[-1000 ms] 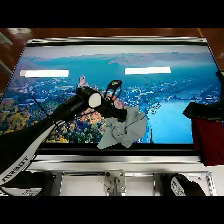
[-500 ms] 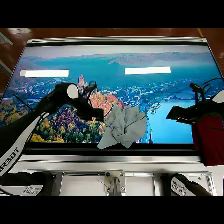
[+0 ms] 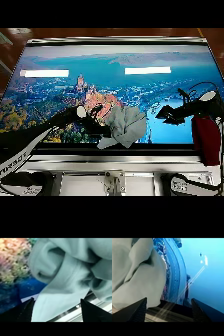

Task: Fold the shirts.

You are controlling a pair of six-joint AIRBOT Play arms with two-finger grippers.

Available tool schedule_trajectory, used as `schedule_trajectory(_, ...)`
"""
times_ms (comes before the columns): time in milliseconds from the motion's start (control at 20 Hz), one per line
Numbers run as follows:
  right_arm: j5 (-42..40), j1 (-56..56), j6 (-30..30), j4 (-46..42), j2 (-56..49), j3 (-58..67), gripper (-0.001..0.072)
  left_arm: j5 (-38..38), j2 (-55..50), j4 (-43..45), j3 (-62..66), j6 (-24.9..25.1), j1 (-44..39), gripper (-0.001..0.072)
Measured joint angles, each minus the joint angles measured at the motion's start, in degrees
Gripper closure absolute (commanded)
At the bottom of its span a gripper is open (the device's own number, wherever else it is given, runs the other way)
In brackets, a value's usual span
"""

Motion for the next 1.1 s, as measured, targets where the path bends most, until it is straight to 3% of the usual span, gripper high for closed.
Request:
schedule_trajectory(50, 0.0, 0.0, -0.3, 1.0, -0.7, 0.0, 0.0057, 0.4, -0.5, -0.8, -0.3, 0.3, -0.7, -0.0001)
schedule_trajectory(150, 0.0, 0.0, -0.6, 2.6, -1.7, 0.0, 0.0057, 1.4, -1.2, -2.0, -0.5, 0.2, -1.7, 0.0255)
schedule_trajectory(250, -0.1, 0.0, -0.7, 3.6, -2.5, 0.0, 0.0057, 3.0, -1.9, -2.6, -0.9, -0.2, -2.2, 0.0359)
schedule_trajectory(350, -0.5, 0.0, -0.8, 4.3, -2.8, -0.1, 0.0056, 4.0, -2.4, -2.9, -1.0, -0.7, -2.3, 0.0595)
schedule_trajectory(400, -0.6, 0.0, -0.8, 4.6, -2.9, -0.1, 0.0057, 4.4, -2.6, -2.5, -1.0, -0.7, -2.1, 0.0666)
schedule_trajectory(900, -5.4, 9.1, -0.7, 6.2, -7.2, -0.2, 0.0061, 4.5, -0.6, -1.9, -1.1, 0.6, -1.2, 0.0667)
schedule_trajectory(950, -5.8, 10.4, -0.7, 6.2, -8.1, -0.2, 0.0177, 4.5, -0.4, -2.0, -1.1, 0.7, -1.2, 0.0667)
schedule_trajectory(1050, -7.2, 12.7, -0.4, 6.3, -9.3, -0.2, 0.0573, 4.4, 0.0, -2.0, -1.1, 0.7, -1.2, 0.067)
schedule_trajectory(1100, -8.1, 13.4, -0.2, 6.4, -9.7, -0.2, 0.0639, 4.4, 0.3, -1.5, -1.1, 0.7, -1.2, 0.067)
